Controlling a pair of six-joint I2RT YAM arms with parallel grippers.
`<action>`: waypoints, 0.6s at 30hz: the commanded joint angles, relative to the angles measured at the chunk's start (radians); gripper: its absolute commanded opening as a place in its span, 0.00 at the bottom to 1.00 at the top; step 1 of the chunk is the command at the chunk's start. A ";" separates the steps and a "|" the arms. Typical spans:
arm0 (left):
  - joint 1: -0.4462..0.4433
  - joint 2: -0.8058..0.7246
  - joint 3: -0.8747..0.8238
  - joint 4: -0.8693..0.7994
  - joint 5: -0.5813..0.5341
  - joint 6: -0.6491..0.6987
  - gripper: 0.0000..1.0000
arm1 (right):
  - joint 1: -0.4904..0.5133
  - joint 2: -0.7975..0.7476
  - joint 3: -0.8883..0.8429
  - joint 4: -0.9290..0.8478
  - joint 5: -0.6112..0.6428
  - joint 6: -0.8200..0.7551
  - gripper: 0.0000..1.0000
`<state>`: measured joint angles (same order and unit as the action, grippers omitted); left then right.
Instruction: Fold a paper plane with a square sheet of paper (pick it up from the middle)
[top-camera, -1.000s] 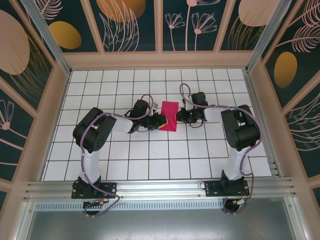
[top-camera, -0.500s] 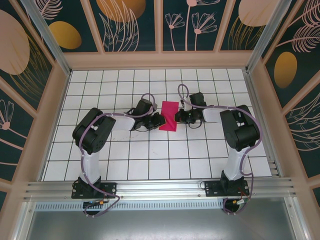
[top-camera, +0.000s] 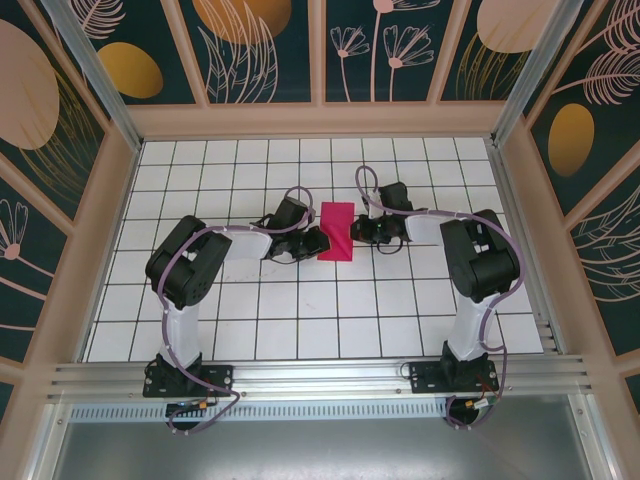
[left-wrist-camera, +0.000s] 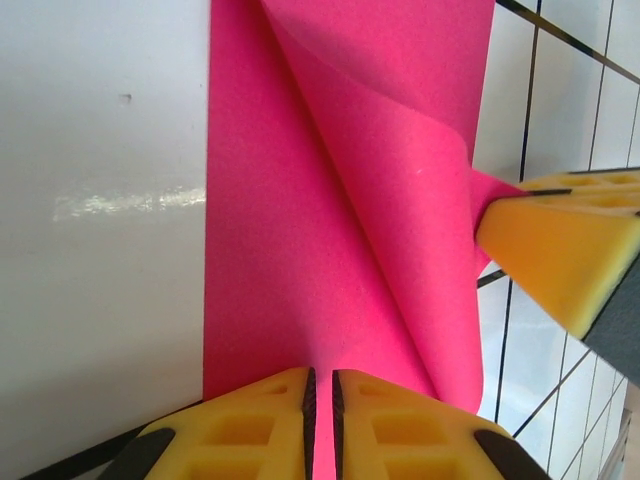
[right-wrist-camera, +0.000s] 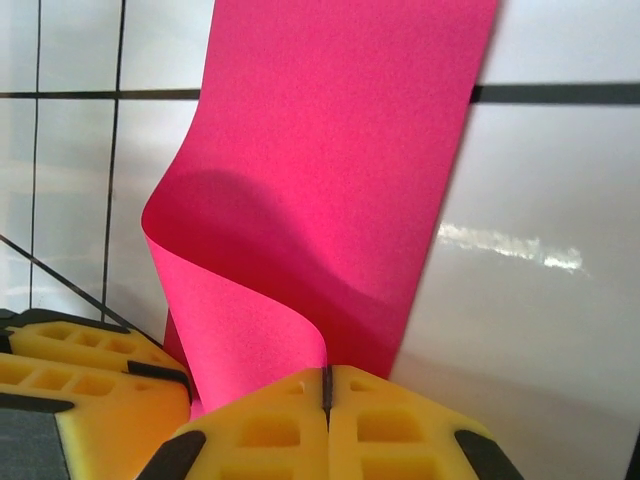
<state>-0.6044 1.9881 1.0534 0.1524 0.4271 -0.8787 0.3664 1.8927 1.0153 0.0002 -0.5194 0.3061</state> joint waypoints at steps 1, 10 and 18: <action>-0.005 0.004 0.003 -0.086 -0.027 0.033 0.17 | 0.003 0.019 0.030 -0.005 0.011 -0.027 0.06; -0.005 0.010 0.011 -0.089 -0.017 0.039 0.17 | 0.003 0.033 0.035 -0.011 0.010 -0.030 0.07; -0.005 0.017 0.014 -0.118 -0.026 0.059 0.13 | 0.003 0.048 0.054 -0.007 -0.015 -0.044 0.07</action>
<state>-0.6044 1.9881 1.0618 0.1215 0.4248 -0.8501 0.3664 1.9232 1.0344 -0.0040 -0.5171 0.2905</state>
